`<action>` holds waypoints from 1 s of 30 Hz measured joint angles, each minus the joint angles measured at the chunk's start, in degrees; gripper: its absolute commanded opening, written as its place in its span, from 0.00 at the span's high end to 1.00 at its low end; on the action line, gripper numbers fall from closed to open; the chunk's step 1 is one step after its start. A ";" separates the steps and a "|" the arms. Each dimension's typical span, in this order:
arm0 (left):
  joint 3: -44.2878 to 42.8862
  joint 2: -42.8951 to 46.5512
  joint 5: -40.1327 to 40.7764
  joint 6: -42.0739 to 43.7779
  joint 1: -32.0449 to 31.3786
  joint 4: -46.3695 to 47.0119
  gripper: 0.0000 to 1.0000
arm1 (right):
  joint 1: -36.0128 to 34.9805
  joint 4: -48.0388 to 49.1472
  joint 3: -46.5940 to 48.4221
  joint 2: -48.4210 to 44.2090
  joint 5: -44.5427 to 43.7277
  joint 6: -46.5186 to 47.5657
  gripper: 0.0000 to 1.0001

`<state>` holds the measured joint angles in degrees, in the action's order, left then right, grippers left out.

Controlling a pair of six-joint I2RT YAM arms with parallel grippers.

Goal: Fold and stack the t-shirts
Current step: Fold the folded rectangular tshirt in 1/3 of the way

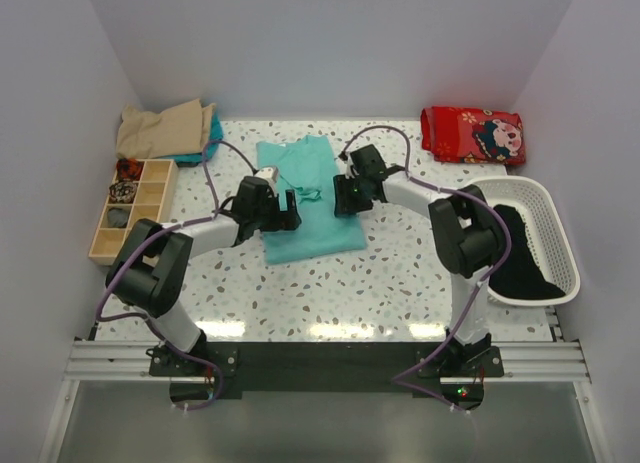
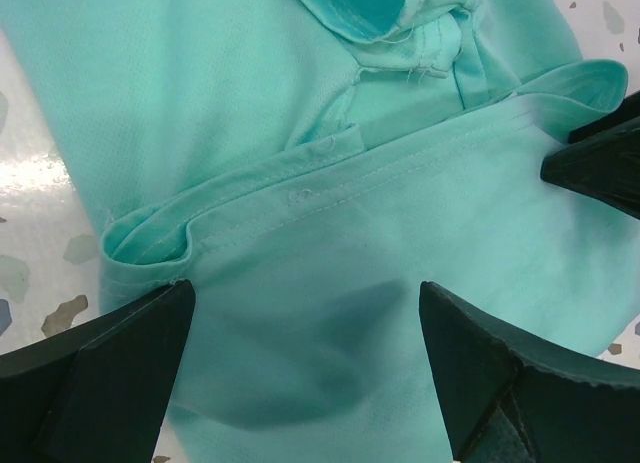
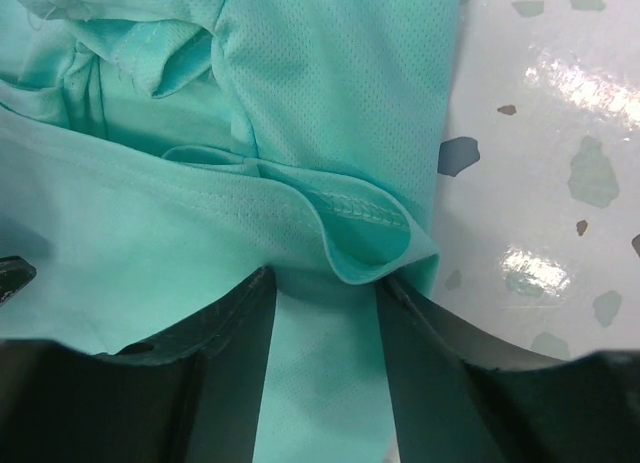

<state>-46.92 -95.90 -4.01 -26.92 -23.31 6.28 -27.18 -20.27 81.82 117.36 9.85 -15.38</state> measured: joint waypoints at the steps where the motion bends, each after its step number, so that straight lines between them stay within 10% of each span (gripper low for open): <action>1: 0.00 0.02 0.11 0.35 0.00 0.09 0.00 | 0.11 0.46 -0.22 -0.24 0.13 0.11 0.46; 17: -0.68 14.67 0.70 0.92 1.97 -5.60 0.00 | 4.07 0.17 -4.94 -18.03 -2.80 1.95 0.36; 30: 20.63 25.05 -4.83 -7.02 4.07 -4.83 0.02 | 6.67 0.37 -23.06 -20.02 3.50 -0.74 0.36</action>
<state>-26.28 -70.85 -8.84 -33.93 -19.25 1.45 -20.51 -19.90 58.76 97.34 13.34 -16.12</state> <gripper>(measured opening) 0.997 0.637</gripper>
